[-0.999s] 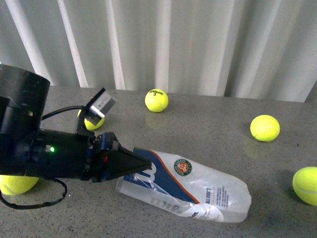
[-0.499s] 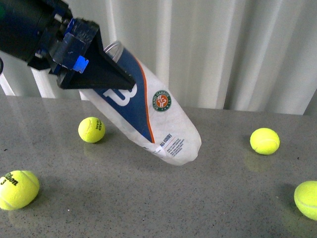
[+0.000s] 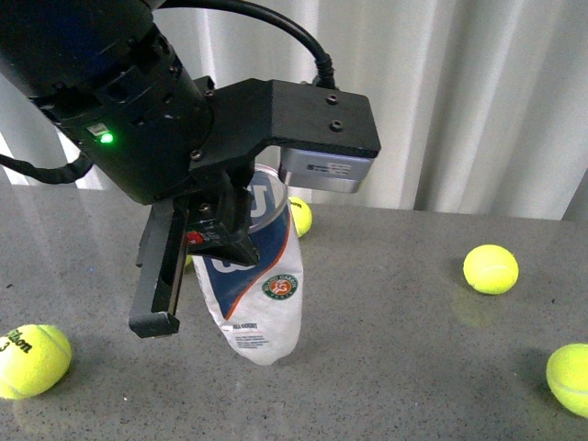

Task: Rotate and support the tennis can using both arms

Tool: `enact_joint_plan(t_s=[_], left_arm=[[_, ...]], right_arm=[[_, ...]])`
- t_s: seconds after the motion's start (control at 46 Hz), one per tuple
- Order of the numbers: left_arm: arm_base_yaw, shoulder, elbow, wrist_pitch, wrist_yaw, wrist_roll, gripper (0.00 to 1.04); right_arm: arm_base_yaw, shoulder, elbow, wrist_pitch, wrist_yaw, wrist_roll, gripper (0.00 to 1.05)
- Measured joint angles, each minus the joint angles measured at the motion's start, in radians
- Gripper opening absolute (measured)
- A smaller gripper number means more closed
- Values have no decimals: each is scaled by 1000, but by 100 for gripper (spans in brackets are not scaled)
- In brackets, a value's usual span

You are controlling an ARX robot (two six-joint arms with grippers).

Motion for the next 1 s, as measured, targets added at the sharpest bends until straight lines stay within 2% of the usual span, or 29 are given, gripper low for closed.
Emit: enact_joint_plan(t_s=[0.347,0.825,0.869,0.912,0.999], left_arm=[[-42,30,61,-105,63,30,4],[-48,67,48,-87,66,38,4],[-48,67,48,-87,65,32,7],[-47,67,48,-77,65,24,16],[-45,67,49,-80,85,14,26]], right_arm=[[0,0,0,0,0,0,98],[0,0,0,0,0,0,98],[0,0,0,0,0,0,98],[0,0,0,0,0,0,98],[0,0,0,0,0,0,98]])
